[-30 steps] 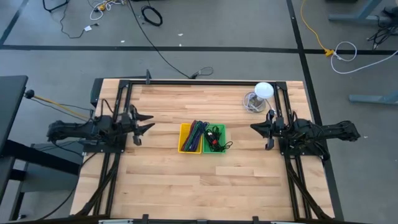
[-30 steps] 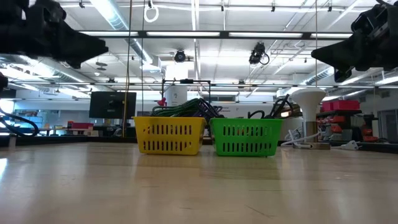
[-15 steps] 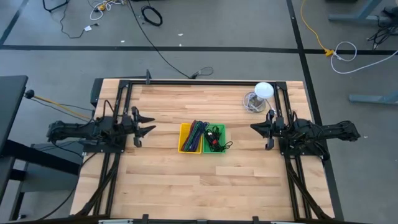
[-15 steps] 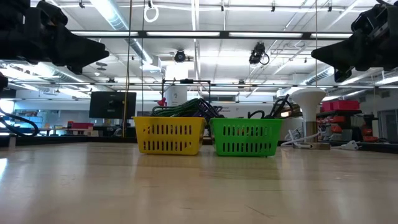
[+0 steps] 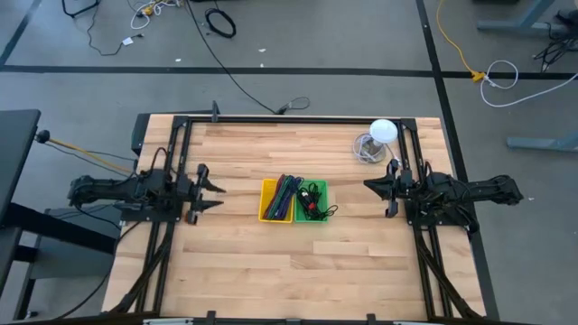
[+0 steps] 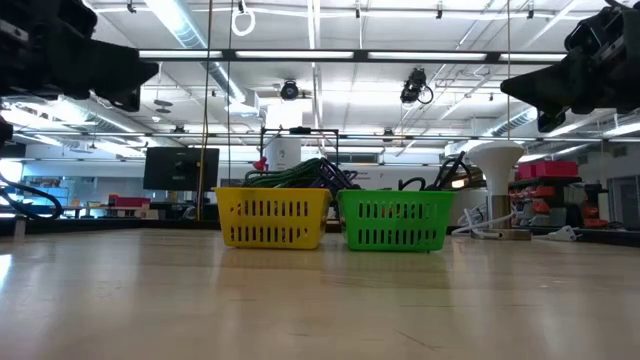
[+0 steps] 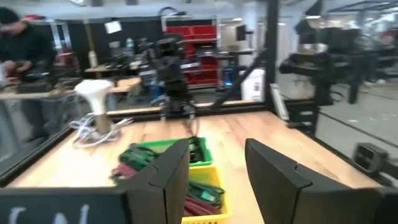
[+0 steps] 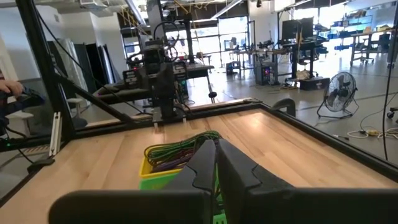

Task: Pick & Place USB Port
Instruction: Return to Home Position

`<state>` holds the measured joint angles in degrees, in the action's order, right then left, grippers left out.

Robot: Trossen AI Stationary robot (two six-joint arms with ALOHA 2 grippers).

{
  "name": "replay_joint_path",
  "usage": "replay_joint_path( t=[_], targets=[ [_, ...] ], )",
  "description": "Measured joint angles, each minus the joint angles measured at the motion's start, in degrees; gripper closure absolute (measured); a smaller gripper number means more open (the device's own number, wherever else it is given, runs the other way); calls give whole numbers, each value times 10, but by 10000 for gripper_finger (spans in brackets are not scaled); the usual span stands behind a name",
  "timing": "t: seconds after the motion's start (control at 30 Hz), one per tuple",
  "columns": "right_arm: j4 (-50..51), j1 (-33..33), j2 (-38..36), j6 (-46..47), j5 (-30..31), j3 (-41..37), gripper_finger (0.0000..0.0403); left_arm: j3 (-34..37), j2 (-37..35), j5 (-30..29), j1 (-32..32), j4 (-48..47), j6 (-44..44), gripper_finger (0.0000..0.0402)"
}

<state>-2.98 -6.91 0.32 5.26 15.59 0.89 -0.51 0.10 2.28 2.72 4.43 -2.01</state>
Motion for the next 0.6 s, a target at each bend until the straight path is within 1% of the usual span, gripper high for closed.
replay_joint_path(
  t=[0.1,0.23,0.6],
  targets=[
    [0,0,0,0,0,0,380,0,0,24,0,1,-3,241],
    [0,0,0,0,0,0,380,0,3,25,0,0,17,241],
    [0,0,0,0,0,0,380,0,2,25,0,1,14,241]
  ],
)
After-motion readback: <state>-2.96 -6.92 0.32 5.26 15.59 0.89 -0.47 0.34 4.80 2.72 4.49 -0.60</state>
